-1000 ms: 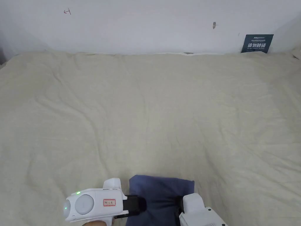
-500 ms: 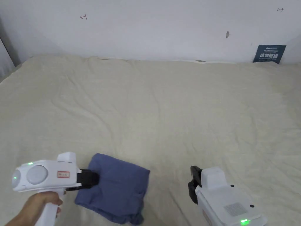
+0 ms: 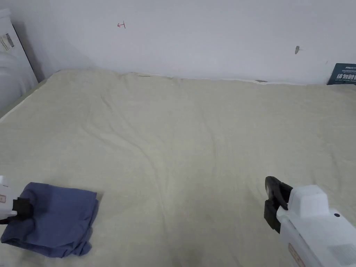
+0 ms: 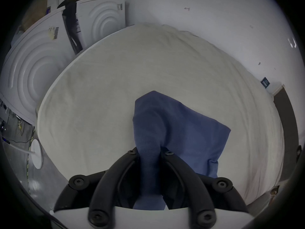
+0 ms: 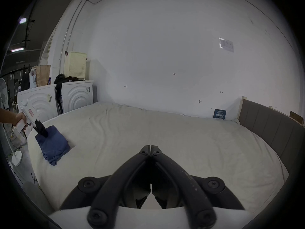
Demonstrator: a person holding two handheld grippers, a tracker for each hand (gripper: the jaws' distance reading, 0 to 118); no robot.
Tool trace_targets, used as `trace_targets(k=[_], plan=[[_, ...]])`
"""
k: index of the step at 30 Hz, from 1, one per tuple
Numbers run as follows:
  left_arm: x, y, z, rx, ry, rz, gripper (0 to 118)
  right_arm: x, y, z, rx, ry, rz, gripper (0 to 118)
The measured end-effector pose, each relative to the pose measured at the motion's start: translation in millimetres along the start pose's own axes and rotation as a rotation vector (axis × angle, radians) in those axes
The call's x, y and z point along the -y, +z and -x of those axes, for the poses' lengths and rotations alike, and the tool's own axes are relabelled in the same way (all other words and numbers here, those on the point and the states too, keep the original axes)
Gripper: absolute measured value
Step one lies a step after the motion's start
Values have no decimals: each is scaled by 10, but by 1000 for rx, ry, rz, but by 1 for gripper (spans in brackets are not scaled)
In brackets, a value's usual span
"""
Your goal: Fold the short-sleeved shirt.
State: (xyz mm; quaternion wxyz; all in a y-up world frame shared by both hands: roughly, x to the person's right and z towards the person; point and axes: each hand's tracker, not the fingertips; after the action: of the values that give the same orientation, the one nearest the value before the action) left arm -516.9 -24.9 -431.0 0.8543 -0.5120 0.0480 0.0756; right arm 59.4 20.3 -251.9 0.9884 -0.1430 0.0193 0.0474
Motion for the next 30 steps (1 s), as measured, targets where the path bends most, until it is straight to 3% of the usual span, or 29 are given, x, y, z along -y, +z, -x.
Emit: trace_targets(k=[1, 4, 5, 12, 23, 30], plan=[[10, -9, -2, 0, 0, 1, 36, -11, -7, -5, 5, -6, -1, 2], [27, 6, -81, -10, -10, -8, 105, -57, -34, -73, 13, -24, 12, 2], [36, 28, -131, -18, -14, -14, 118, -65, -37, -98, 21, -23, 11, 2], [51, 497, -535, -24, -29, -159, 114, -262, 160, -221, 60, -35, -17, 2], [382, 2028, -1707, 54, -134, -673, 113, -807, 754, -648, 145, -35, -117, 2], [794, 2581, -2573, 79, -220, -931, 113, -1013, 1055, -950, 198, -27, -198, 2]])
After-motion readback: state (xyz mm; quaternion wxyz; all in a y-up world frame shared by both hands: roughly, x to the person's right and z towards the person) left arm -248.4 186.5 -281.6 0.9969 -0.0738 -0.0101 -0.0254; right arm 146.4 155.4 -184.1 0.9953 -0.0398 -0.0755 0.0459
